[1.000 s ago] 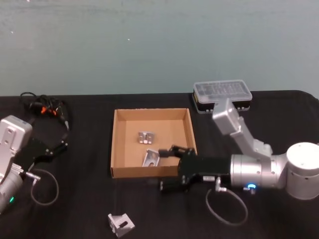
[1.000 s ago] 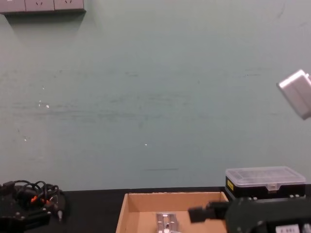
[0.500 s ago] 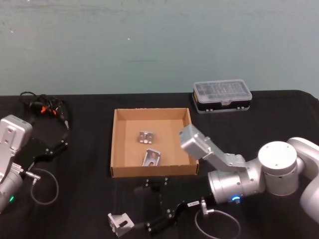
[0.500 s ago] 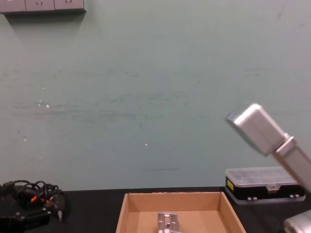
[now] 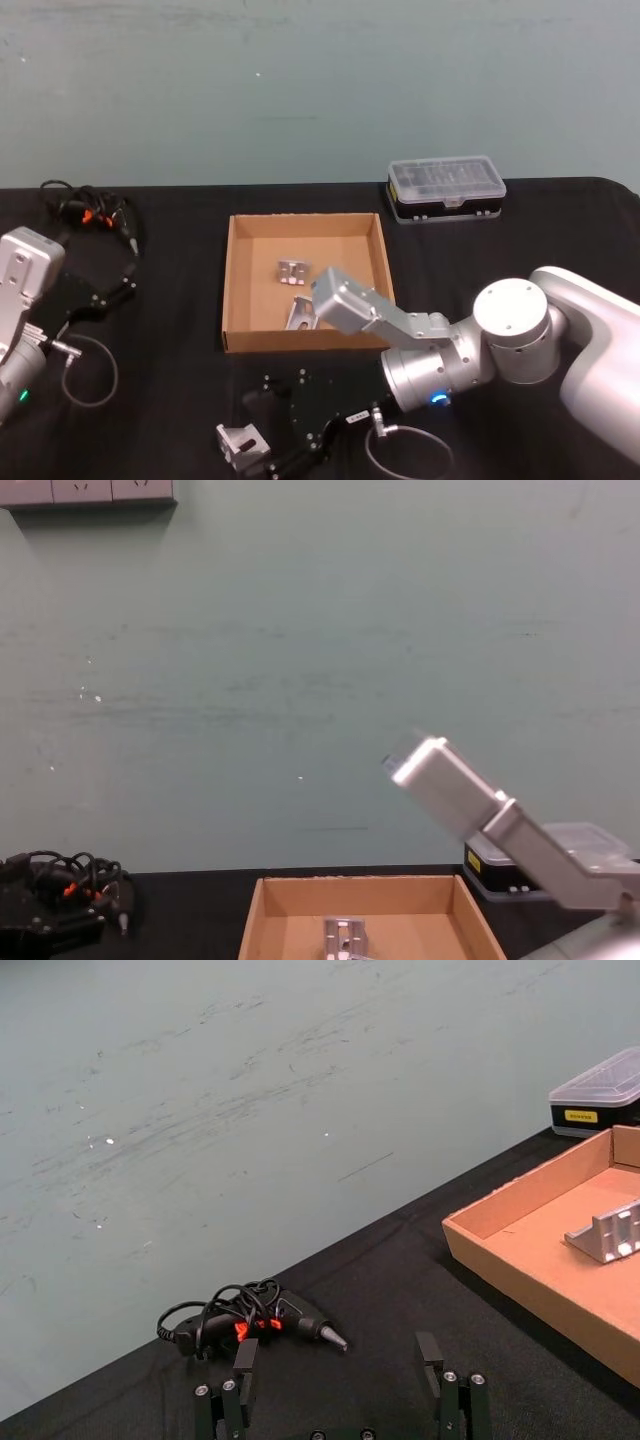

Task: Use one hand to pick up the angle iron from the table and place it into the box.

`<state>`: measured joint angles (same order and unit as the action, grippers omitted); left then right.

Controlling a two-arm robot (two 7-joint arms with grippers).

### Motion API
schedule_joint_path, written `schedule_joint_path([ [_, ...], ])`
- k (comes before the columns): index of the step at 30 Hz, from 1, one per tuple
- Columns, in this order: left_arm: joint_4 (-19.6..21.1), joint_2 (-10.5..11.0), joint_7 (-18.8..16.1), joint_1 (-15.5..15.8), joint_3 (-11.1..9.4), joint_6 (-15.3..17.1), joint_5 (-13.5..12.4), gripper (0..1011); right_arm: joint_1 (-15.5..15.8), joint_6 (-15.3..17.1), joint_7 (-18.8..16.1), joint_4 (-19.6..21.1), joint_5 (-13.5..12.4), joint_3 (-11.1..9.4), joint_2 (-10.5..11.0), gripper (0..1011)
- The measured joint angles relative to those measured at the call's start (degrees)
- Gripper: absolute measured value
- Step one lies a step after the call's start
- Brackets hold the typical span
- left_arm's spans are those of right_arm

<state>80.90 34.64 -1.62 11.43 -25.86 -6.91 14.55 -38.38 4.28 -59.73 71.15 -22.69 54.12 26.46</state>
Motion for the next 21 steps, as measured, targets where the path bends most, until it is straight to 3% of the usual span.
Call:
schedule_joint_path([
  [21,0.00,0.00,0.00,0.00,0.00,0.00,0.00,1000,-1.91,0.19,1.03,-4.83,2.08,2.08,-4.53,1002],
])
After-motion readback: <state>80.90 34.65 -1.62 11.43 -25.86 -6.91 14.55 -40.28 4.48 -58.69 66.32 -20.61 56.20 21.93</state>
